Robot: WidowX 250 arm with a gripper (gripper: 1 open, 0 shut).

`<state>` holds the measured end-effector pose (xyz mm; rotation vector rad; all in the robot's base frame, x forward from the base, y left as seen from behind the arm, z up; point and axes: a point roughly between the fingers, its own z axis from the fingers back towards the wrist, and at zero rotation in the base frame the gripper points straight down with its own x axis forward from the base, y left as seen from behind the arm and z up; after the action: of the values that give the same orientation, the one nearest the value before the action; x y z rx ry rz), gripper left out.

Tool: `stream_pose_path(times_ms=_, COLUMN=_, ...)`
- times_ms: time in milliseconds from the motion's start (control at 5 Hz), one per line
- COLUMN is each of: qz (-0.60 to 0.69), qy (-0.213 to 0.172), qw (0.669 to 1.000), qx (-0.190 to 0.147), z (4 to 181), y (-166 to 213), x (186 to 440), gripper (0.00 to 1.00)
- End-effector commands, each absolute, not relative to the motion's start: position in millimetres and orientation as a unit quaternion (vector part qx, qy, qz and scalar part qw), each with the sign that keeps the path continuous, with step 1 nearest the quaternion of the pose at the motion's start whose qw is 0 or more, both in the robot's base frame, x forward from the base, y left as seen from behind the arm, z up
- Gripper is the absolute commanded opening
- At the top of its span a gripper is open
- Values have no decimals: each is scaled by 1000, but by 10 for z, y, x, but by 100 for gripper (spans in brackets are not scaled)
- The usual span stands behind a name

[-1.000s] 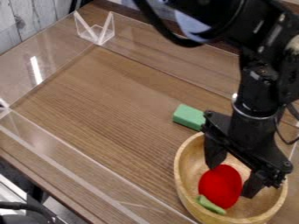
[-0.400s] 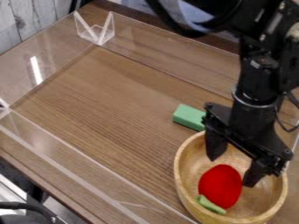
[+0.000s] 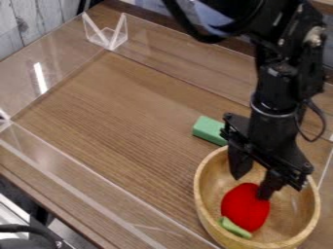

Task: Move the red fruit to the right

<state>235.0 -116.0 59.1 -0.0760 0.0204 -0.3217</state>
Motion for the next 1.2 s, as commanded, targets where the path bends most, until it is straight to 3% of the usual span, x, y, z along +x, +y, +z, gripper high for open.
stream_pose_path(times_ms=0, qz=-190, qy=-7, qw=981, qx=-44, z=613, y=-1153, x=2437, gripper=100)
stream_pose_path(times_ms=200, qz=-172, qy=-8, qw=984, qx=-43, z=693, y=-1175, x=2445, gripper=100)
stream_pose_path(times_ms=400, qz=-169, qy=-9, qw=985, qx=-42, z=725, y=-1219, x=2496, gripper=0)
stream_pose_path(times_ms=600, qz=-164, qy=-22, qw=986, qx=-38, z=900, y=-1247, x=2567, gripper=0)
stream_pose_path(times_ms=800, qz=-176, qy=-24, qw=983, qx=-37, z=932, y=-1275, x=2646, gripper=0)
stream_pose_path(times_ms=1000, qz=-197, qy=-18, qw=980, qx=-38, z=867, y=-1317, x=2704, gripper=100)
